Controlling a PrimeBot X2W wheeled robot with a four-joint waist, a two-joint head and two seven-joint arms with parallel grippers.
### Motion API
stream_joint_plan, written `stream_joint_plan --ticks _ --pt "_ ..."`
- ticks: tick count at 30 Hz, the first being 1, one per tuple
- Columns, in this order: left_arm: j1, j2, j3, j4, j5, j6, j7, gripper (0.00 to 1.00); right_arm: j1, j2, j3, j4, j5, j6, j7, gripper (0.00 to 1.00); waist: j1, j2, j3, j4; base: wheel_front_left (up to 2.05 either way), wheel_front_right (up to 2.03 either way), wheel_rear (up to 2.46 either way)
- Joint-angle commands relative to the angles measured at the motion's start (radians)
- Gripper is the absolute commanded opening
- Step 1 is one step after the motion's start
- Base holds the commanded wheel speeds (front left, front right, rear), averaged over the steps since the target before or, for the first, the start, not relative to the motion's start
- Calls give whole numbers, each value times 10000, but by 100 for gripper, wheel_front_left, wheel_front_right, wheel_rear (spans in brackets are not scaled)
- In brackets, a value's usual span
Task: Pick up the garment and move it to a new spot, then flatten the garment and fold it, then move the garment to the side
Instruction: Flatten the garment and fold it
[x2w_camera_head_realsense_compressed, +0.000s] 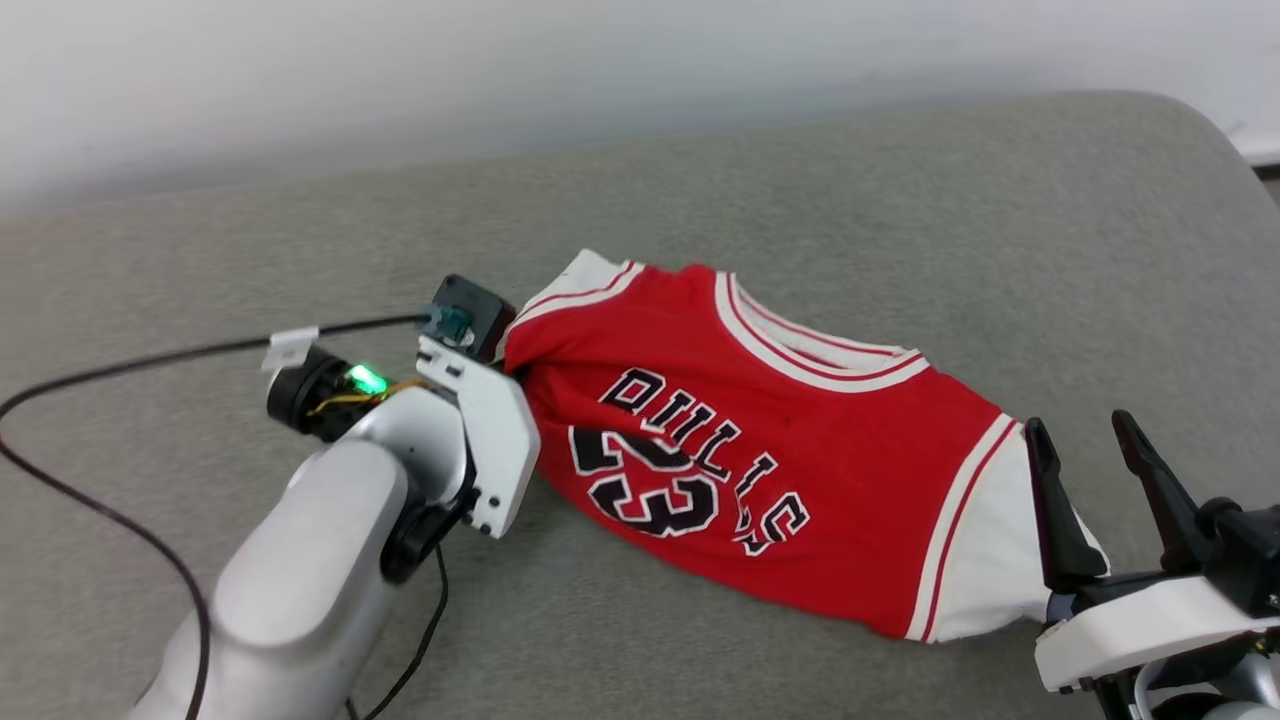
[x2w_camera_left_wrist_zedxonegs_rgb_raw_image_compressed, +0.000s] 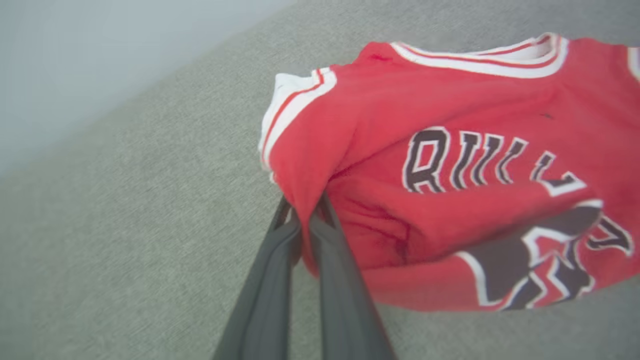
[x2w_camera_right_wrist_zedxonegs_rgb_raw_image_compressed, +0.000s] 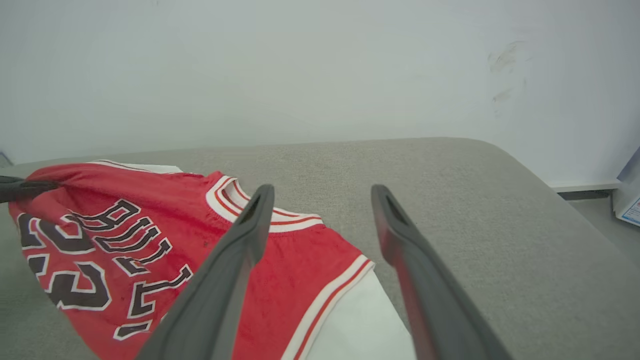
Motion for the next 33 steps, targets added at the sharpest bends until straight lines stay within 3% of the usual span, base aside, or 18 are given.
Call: stream_joint_plan --ticks 1,5,8,12,15,16,17,21,33 --pt "550 317 53 -538 65 196 -65 0 126 23 26 -127 -82 -3 61 100 -1 -1 -454 650 0 0 0" --pt "1960 815 271 -2365 -211 763 161 0 258 18 -112 -334 -77 -3 219 100 -1 -1 -578 1318 0 0 0" --pt "3529 1021 546 -3431 -666 1468 312 0 326 21 -73 -417 -96 -5 304 100 -1 -1 -580 1668 0 0 0" --pt "5601 748 785 -4010 -1520 2249 298 0 357 21 -31 -482 -129 -3 363 100 -1 -1 -623 1975 0 0 0" --pt "6630 423 829 -3894 -2029 2532 186 0 361 18 -19 -511 -158 -5 429 100 -1 -1 -700 2117 0 0 0" --pt "6815 265 824 -3835 -2137 2556 96 45 378 18 -34 -518 -164 -5 437 100 -1 -1 -733 2171 0 0 0" --pt "6923 173 807 -3772 -2136 2596 -43 100 402 20 -36 -515 -177 -5 456 100 -1 -1 -786 2230 0 0 0" --pt "6835 -60 963 -3731 -2061 2712 -678 100 473 20 -27 -526 -205 -3 587 100 -1 -1 -1046 2404 0 0 0" --pt "6051 699 2178 -4311 -1787 2955 -1827 100 759 20 -32 -633 -69 -5 826 100 -1 -1 -1662 2356 0 0 0"
